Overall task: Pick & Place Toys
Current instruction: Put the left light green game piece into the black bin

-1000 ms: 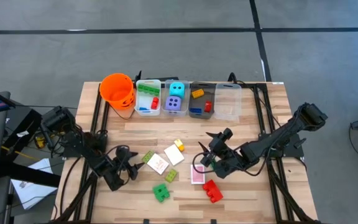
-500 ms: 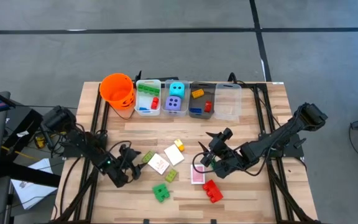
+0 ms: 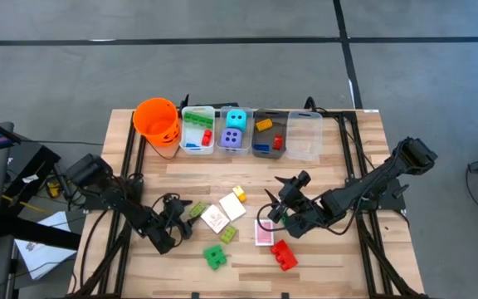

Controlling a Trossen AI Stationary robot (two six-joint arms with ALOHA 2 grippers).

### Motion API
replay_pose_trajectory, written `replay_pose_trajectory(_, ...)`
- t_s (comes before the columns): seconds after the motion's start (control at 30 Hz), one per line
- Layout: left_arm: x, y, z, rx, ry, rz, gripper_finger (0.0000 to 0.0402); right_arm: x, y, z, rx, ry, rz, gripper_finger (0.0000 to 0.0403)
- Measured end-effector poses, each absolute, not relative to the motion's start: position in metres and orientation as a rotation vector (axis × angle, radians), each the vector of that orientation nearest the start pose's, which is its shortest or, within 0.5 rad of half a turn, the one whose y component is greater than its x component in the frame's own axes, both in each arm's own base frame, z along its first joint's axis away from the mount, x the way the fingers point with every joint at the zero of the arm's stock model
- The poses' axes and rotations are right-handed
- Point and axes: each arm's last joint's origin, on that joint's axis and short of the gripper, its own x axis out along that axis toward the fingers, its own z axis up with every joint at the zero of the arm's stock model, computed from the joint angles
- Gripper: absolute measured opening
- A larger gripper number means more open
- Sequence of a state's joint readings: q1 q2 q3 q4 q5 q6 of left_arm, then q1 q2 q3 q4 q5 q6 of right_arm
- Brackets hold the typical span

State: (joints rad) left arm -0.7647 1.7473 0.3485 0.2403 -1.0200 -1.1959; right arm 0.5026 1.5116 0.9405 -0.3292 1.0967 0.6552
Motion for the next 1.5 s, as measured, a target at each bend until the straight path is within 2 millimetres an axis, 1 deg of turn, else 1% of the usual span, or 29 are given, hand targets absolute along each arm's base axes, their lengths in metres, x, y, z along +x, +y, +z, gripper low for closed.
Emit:
replay_pose_trajectory(0.1,0.162,-0.121,0.056,-0.24,0.454,0.581,0.0293,0.269,0.119,0.221,-0.034,0.421,-0.708,0.0244)
replay_pose_trajectory(0.17,0.162,-0.121,0.056,-0.235,0.457,0.582,0.0272,0.27,0.119,0.221,-0.029,0.429,-0.698,0.0244)
replay_pose_trajectory(0.3,0.161,-0.12,0.056,-0.232,0.452,0.588,0.0217,0.27,0.119,0.221,-0.019,0.428,-0.696,0.0244)
replay_pose_trajectory(0.43,0.161,-0.119,0.056,-0.226,0.44,0.596,0.0151,0.27,0.119,0.221,-0.016,0.427,-0.697,0.0244)
replay_pose_trajectory(0.5,0.161,-0.119,0.056,-0.241,0.433,0.597,0.0131,0.27,0.119,0.221,-0.016,0.427,-0.697,0.0244)
replay_pose_trajectory(0.63,0.163,-0.121,0.058,-0.269,0.388,0.603,0.0131,0.27,0.119,0.221,-0.016,0.427,-0.697,0.0244)
replay_pose_trajectory(0.73,0.168,-0.123,0.06,-0.324,0.347,0.6,0.0131,0.27,0.12,0.221,-0.014,0.426,-0.696,0.0244)
replay_pose_trajectory(0.8,0.17,-0.121,0.061,-0.339,0.334,0.611,0.0139,0.27,0.119,0.221,-0.004,0.422,-0.698,0.0244)
replay_pose_trajectory(0.9,0.176,-0.116,0.063,-0.362,0.301,0.65,0.015,0.27,0.119,0.221,-0.003,0.421,-0.7,0.0244)
replay_pose_trajectory(1.03,0.188,-0.102,0.066,-0.358,0.234,0.734,0.0134,0.271,0.116,0.221,-0.009,0.424,-0.711,0.0244)
replay_pose_trajectory(1.13,0.199,-0.092,0.07,-0.345,0.206,0.776,0.0133,0.272,0.112,0.221,-0.049,0.442,-0.72,0.0244)
replay_pose_trajectory(1.2,0.208,-0.087,0.076,-0.345,0.204,0.762,0.0133,0.274,0.107,0.221,-0.098,0.459,-0.727,0.0244)
replay_pose_trajectory(1.3,0.224,-0.078,0.096,-0.353,0.231,0.624,0.0135,0.277,0.098,0.222,-0.183,0.484,-0.759,0.0244)
replay_pose_trajectory(1.4,0.238,-0.066,0.127,-0.385,0.179,0.397,0.0138,0.282,0.087,0.223,-0.272,0.523,-0.768,0.0244)
replay_pose_trajectory(1.5,0.241,-0.053,0.16,-0.395,0.08,0.194,0.0136,0.289,0.082,0.226,-0.358,0.548,-0.727,0.0244)
